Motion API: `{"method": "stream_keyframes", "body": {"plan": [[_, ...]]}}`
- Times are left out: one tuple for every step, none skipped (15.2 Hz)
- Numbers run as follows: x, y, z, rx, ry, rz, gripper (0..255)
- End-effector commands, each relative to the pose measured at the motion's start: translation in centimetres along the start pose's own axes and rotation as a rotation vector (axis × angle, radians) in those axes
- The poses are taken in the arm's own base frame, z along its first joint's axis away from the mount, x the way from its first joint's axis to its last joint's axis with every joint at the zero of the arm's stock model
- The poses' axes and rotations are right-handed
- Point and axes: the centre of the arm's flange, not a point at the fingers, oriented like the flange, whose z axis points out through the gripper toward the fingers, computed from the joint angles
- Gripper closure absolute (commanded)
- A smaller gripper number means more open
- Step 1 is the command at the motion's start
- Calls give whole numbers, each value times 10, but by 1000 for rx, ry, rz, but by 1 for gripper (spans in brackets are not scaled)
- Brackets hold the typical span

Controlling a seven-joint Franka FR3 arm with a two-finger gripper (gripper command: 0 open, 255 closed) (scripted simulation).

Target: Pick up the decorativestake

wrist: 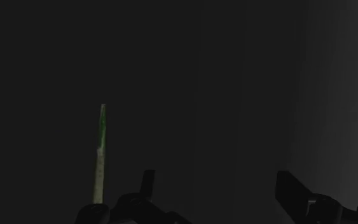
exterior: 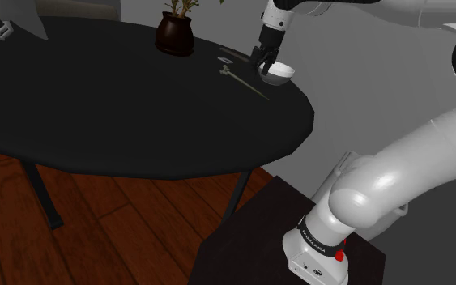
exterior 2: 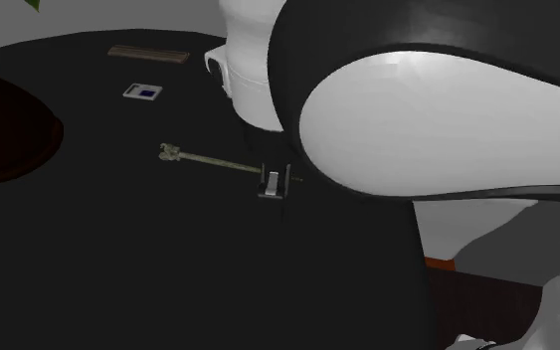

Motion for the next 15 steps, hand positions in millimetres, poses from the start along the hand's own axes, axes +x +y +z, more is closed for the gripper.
{"method": "stream_keyframes", "body": {"plan": [[18, 20, 9, 3, -10, 12, 0], [27, 30, 13, 4, -14, 18, 0], [36, 39, 18, 6, -19, 24, 0], [45, 49, 23, 8, -23, 30, 0], [53, 58, 29, 9, -28, 36, 0], [62, 68, 34, 11, -33, 42, 0], [70, 77, 39, 13, -37, 48, 0], [79, 87, 44, 14, -42, 54, 0], [87, 97, 49, 16, -46, 60, 0], [95, 106, 55, 18, -51, 66, 0], [104, 116, 60, 20, -56, 72, 0], [107, 121, 63, 20, -58, 75, 0], [107, 121, 68, 20, -58, 75, 0], [107, 120, 73, 20, -58, 75, 0], [107, 120, 79, 20, -58, 75, 0]]}}
